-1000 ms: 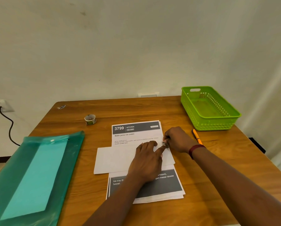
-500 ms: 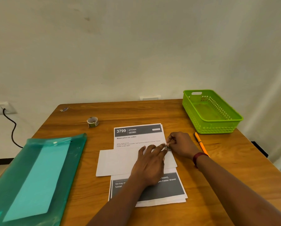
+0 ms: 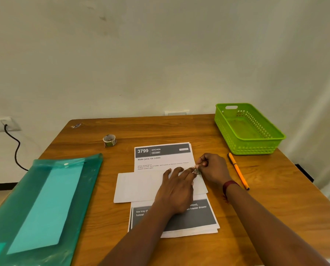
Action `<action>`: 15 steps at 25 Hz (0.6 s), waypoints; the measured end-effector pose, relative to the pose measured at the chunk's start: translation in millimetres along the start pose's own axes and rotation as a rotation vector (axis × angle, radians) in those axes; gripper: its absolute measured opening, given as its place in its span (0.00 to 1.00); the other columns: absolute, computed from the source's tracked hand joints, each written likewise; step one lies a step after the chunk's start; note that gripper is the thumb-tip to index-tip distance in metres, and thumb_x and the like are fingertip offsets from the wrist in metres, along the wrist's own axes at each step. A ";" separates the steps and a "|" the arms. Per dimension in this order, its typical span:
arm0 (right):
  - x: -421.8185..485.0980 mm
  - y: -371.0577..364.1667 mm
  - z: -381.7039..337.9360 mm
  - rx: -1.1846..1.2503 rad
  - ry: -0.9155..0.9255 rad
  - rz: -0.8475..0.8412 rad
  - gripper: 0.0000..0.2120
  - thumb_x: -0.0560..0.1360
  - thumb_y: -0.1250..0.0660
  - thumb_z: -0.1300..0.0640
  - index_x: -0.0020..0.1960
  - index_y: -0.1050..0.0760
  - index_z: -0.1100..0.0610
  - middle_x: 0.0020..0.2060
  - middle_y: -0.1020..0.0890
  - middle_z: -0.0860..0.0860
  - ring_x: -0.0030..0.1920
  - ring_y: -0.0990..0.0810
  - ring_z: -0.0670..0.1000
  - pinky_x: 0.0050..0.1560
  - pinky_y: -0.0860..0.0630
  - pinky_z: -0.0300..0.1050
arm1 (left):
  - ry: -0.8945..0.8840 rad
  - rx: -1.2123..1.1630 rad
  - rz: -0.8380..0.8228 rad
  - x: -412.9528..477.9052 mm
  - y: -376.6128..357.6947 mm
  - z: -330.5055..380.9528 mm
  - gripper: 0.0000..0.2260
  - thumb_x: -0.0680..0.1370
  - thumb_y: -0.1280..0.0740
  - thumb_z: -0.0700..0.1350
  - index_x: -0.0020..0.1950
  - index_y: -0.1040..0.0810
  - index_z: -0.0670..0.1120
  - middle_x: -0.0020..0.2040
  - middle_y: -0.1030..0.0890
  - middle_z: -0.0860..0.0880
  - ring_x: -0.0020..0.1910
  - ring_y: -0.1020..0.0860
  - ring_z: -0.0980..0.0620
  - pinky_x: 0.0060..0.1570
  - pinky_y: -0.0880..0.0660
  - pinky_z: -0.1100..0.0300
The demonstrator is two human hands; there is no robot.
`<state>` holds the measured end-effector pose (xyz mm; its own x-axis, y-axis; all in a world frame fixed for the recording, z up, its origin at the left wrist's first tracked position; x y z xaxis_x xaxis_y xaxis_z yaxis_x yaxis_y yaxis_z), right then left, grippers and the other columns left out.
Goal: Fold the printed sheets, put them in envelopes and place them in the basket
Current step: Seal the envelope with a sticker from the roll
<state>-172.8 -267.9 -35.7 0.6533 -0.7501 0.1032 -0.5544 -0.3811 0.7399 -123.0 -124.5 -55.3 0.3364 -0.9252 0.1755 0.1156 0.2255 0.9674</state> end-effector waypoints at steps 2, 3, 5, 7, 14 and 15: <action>-3.6 0.5 0.5 0.025 -0.009 -0.031 0.08 0.70 0.26 0.63 0.47 0.20 0.55 0.39 0.20 0.49 0.39 0.23 0.46 0.36 0.30 0.32 | 0.003 -0.003 0.006 0.1 0.5 1.1 0.21 0.82 0.48 0.50 0.75 0.36 0.51 0.76 0.34 0.51 0.75 0.38 0.46 0.74 0.46 0.42; -4.9 1.3 0.9 0.038 -0.014 -0.052 0.10 0.70 0.25 0.64 0.48 0.20 0.55 0.40 0.20 0.50 0.40 0.23 0.46 0.36 0.30 0.32 | 0.004 0.000 0.011 0.2 1.1 1.2 0.21 0.82 0.48 0.50 0.75 0.36 0.51 0.76 0.34 0.51 0.75 0.38 0.46 0.74 0.45 0.42; -8.2 2.6 1.2 0.071 -0.027 -0.105 0.13 0.68 0.24 0.65 0.49 0.21 0.54 0.43 0.20 0.50 0.42 0.24 0.46 0.36 0.29 0.31 | 0.005 0.007 0.017 0.1 0.7 0.8 0.20 0.82 0.48 0.50 0.74 0.36 0.51 0.76 0.34 0.51 0.75 0.38 0.46 0.74 0.45 0.42; -11.6 2.1 2.5 0.107 -0.042 -0.140 0.16 0.67 0.23 0.65 0.50 0.22 0.53 0.45 0.20 0.51 0.45 0.24 0.47 0.37 0.29 0.31 | 0.005 0.006 0.014 0.1 -1.0 0.1 0.20 0.82 0.49 0.50 0.74 0.36 0.51 0.76 0.34 0.51 0.74 0.38 0.46 0.73 0.44 0.42; -15.9 -1.8 4.5 0.138 -0.066 -0.070 0.15 0.67 0.23 0.65 0.50 0.21 0.54 0.45 0.21 0.49 0.47 0.23 0.49 0.39 0.28 0.32 | 0.006 -0.011 0.017 -1.2 1.1 0.8 0.21 0.82 0.48 0.50 0.75 0.37 0.51 0.77 0.35 0.51 0.75 0.39 0.46 0.74 0.45 0.42; -17.6 -1.5 6.4 0.140 -0.056 -0.041 0.14 0.68 0.24 0.65 0.50 0.21 0.53 0.45 0.21 0.49 0.46 0.24 0.48 0.39 0.29 0.32 | 0.006 -0.023 0.019 -1.7 2.2 1.4 0.21 0.82 0.48 0.49 0.75 0.37 0.51 0.77 0.35 0.51 0.75 0.39 0.46 0.74 0.46 0.42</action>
<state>-186.7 -257.6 -42.9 0.6492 -0.7599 0.0347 -0.5970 -0.4807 0.6423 -124.7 -122.8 -53.3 0.3439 -0.9191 0.1924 0.1306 0.2497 0.9595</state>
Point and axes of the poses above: each hand's wrist, its own x-axis towards the middle knuckle, its own y-axis out of the back of the hand, z = x × y, the point moved 7 cm from there along x, towards the middle knuckle
